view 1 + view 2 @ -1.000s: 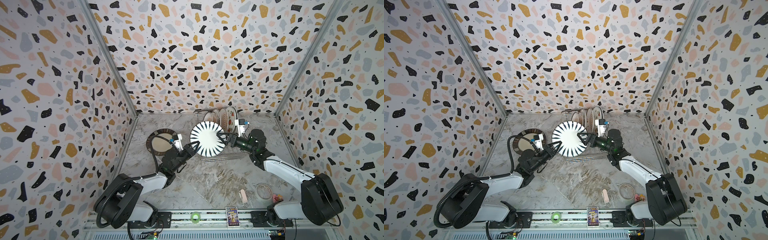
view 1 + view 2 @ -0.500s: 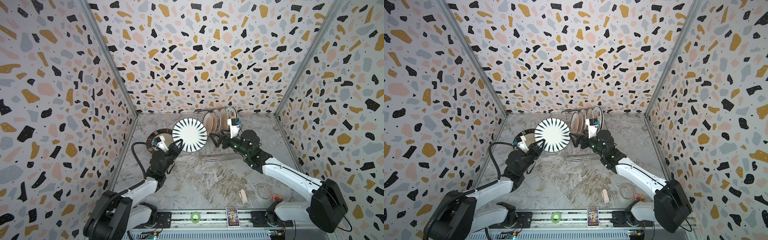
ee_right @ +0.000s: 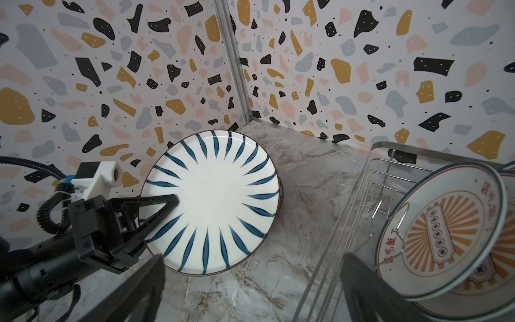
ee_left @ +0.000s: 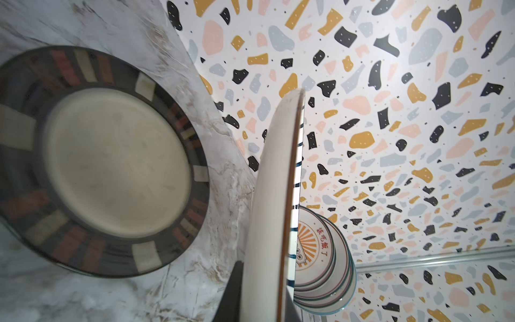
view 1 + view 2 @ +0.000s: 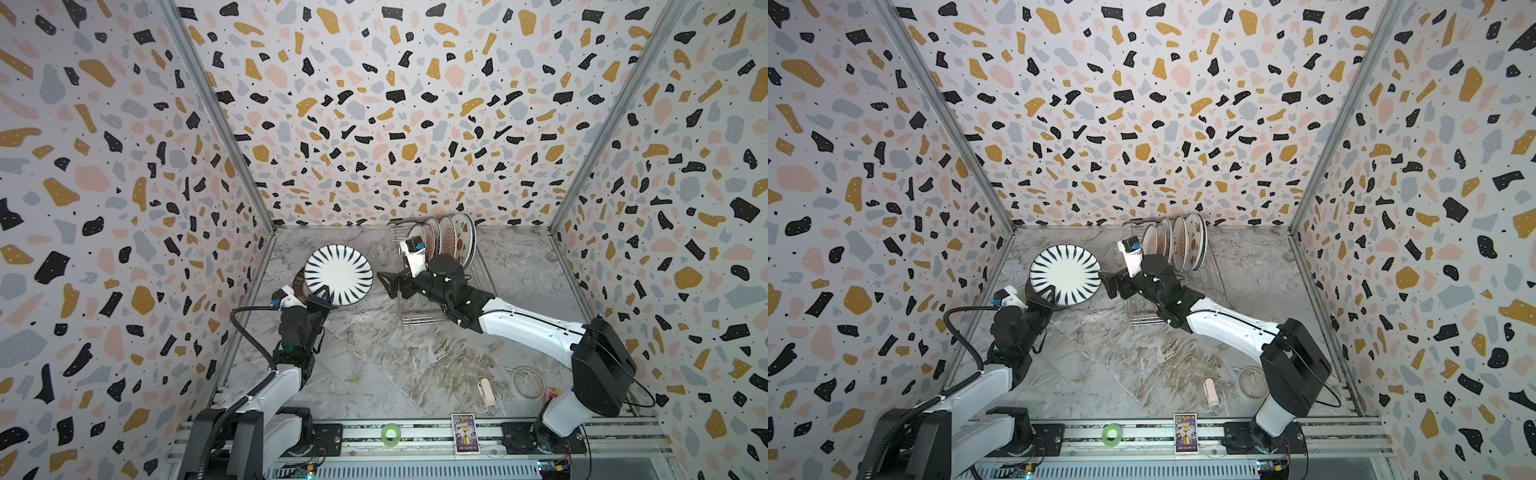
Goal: Unload the plates from the dish rack
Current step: Place the plate on the plate.
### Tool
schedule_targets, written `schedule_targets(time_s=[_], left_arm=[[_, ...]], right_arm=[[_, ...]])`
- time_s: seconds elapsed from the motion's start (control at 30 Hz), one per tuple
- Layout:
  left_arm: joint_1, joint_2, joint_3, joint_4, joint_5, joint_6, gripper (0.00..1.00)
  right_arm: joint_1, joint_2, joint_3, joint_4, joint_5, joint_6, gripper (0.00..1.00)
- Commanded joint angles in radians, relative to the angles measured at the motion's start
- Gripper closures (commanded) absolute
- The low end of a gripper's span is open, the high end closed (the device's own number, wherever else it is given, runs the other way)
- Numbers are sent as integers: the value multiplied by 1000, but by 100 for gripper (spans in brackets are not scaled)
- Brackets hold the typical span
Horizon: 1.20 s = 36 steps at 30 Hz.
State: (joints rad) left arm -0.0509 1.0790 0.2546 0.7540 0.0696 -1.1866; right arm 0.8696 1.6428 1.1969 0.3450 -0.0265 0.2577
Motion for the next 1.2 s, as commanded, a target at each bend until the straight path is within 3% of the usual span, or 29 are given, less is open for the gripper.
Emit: schedule_targets(time_s=[0.0, 0.4, 0.7, 1.17], left_arm=[[30, -8, 18, 154, -26, -11, 100], [51, 150, 61, 157, -112, 14, 100], [56, 219, 94, 144, -183, 56, 100], [66, 384, 168, 157, -128, 35, 100]], right_arm=[[25, 50, 89, -40, 41, -40, 1], [35, 311, 329, -117, -50, -39, 1], [36, 382, 401, -155, -55, -48, 1], [39, 440, 461, -191, -28, -65, 1]])
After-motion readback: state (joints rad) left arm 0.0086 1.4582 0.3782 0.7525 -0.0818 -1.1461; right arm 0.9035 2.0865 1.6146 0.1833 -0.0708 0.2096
